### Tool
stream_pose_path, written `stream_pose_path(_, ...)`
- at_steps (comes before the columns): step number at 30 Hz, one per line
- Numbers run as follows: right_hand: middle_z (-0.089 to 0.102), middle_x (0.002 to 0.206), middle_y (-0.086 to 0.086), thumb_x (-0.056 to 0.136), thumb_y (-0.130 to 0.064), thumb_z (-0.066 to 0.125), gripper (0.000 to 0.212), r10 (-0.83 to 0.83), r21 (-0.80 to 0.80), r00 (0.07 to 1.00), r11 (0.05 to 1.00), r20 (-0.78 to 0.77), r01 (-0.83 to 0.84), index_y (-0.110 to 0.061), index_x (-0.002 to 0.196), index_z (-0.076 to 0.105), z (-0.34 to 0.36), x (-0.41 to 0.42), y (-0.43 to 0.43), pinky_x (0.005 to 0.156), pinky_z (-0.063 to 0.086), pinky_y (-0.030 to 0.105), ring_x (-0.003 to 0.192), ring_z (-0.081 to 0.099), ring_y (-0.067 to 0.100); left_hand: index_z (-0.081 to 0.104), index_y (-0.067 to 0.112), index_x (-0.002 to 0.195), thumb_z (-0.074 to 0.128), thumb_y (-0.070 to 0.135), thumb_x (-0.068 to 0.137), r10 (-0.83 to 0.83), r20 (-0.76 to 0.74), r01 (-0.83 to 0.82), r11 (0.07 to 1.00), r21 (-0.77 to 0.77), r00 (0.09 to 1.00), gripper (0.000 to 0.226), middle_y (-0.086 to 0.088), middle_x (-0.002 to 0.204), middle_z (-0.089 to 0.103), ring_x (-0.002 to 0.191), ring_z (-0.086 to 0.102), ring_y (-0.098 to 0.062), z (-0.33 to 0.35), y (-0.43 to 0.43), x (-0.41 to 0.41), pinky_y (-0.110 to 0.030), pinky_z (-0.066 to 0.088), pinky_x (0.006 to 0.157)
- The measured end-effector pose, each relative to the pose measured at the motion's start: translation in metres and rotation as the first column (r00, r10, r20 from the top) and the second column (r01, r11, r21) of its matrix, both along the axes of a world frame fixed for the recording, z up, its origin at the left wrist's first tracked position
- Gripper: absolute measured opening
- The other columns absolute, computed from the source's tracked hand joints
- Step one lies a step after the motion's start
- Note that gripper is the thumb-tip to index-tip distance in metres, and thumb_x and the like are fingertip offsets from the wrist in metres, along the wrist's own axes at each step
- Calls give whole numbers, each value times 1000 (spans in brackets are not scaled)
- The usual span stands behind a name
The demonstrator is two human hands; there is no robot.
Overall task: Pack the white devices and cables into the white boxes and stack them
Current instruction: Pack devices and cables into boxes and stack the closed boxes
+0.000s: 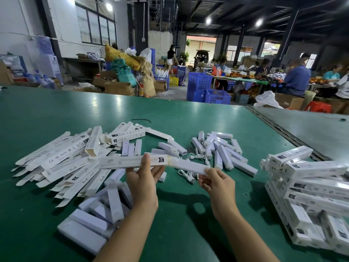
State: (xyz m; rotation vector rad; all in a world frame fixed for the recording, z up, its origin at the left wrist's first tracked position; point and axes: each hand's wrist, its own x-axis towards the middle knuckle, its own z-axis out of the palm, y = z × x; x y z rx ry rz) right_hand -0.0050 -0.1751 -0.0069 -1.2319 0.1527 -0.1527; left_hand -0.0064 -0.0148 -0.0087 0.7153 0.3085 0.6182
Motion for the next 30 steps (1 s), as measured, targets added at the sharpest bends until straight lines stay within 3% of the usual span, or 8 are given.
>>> stream_pose_path(7,69,65,10,90,-3,62,10,22,-88,999,996,39,-19,1,86,70,-5,4,-2,55,50,21,54,60,15,51,6,128,61,15,98,-29,-10,29,997,78,1000,34,1,84,78,81,76,-23,-1,-1,1,-30,61,64)
stream_pose_path(17,72,76,15,90,-10,67,13,74,82,997,994,29,-76,-2,97,60,-10,5,3,64,58,24,70,70,23,57,9,115,65,15,94,-118,-48,123,986,117,992,23,-9,89,77,75,76,-25,-8,-9,1,-29,60,59)
stream_pose_path(21,72,80,13,86,-12,71,12,149,-58,988,988,43,-146,-3,91,65,-13,1,11,67,58,25,73,68,21,58,10,116,66,12,93,-146,-36,150,974,170,989,25,-15,97,76,82,76,-29,-11,-16,-1,-30,60,62)
stream_pose_path(24,72,82,-3,88,-26,72,8,162,-348,986,928,45,-137,-19,85,76,-14,-4,17,71,55,28,76,67,8,57,9,115,67,12,92,-183,-31,186,956,225,983,26,-17,97,76,84,75,-34,-14,-24,-2,-32,60,63)
stream_pose_path(26,58,63,-7,86,-39,70,23,222,-401,975,895,21,-195,-19,77,74,-8,-8,17,58,43,23,56,55,12,58,11,111,68,15,91,-190,-36,193,951,242,981,23,-15,95,76,84,75,-33,-14,-26,-3,-31,60,63)
stream_pose_path(27,38,55,-1,84,-46,70,34,301,-350,954,893,-4,-284,-14,74,69,-5,-11,15,48,31,23,46,36,18,59,12,108,70,17,90,-179,-50,186,949,253,982,22,-13,93,76,83,75,-31,-14,-26,-2,-31,59,62)
stream_pose_path(28,22,59,5,82,-51,68,38,396,-286,918,876,-32,-388,-14,76,65,-2,-12,13,44,21,22,47,20,20,59,13,106,71,19,89,-171,-60,181,948,261,983,22,-11,92,77,83,75,-30,-14,-25,-2,-30,59,61)
stream_pose_path(30,14,62,9,89,-48,64,29,561,-241,824,791,-80,-562,-20,94,69,5,-14,7,41,16,18,47,12,17,60,14,106,70,18,89,-174,-56,183,951,251,983,20,-8,89,77,79,76,-28,-14,-24,-2,-29,59,59)
